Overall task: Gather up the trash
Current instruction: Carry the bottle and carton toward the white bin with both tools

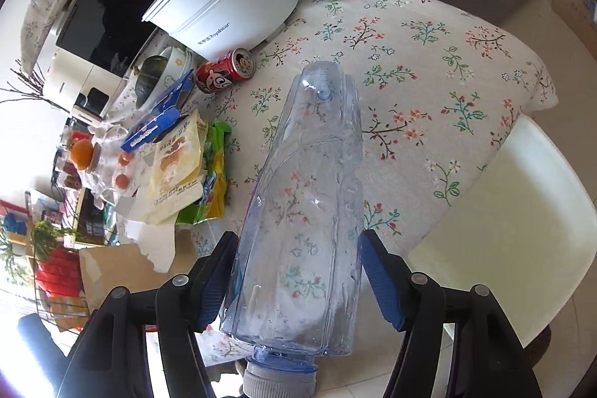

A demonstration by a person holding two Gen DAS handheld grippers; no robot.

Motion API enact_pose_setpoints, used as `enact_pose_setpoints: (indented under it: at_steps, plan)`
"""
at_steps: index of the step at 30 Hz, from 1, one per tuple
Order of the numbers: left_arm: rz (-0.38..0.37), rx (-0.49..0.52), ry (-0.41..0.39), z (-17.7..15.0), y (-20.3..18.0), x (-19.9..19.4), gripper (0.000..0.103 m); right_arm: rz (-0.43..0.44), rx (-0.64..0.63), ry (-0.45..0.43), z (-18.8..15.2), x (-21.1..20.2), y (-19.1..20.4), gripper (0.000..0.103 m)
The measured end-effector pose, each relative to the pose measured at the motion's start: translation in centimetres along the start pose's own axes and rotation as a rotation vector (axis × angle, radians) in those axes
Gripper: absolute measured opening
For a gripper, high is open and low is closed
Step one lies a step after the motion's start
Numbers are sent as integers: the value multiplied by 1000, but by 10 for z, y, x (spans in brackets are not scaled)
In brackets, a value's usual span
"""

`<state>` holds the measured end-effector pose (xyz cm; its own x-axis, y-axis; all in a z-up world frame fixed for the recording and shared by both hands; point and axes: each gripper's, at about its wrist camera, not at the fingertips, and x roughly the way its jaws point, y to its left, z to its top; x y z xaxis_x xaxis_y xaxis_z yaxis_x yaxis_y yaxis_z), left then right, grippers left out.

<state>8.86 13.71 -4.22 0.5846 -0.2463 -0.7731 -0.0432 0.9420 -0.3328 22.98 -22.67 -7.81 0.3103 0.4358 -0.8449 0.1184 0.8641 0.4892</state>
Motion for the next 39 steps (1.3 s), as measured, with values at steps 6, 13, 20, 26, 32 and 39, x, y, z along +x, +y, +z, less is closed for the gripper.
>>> enact_pose_setpoints:
  at_steps: [6, 13, 20, 26, 32, 39]
  plan:
    - [-46, 16, 42, -15, -4, 2, 2, -8, -25, -12, -17, -22, -14, 66]
    - [-105, 63, 91, -27, -34, 13, 2, -18, -8, -24, -24, -35, -31, 65]
    - [-154, 145, 125, -31, -77, 29, 2, -19, 15, -39, -30, -49, -46, 65]
    - [-194, 219, 127, -30, -120, 40, 2, -37, 42, -60, -30, -63, -68, 65]
    - [-235, 291, 136, -28, -169, 61, 2, -60, 83, -81, -35, -82, -104, 65]
    - [-281, 379, 170, -41, -228, 94, 2, -99, 146, -77, -43, -95, -147, 65]
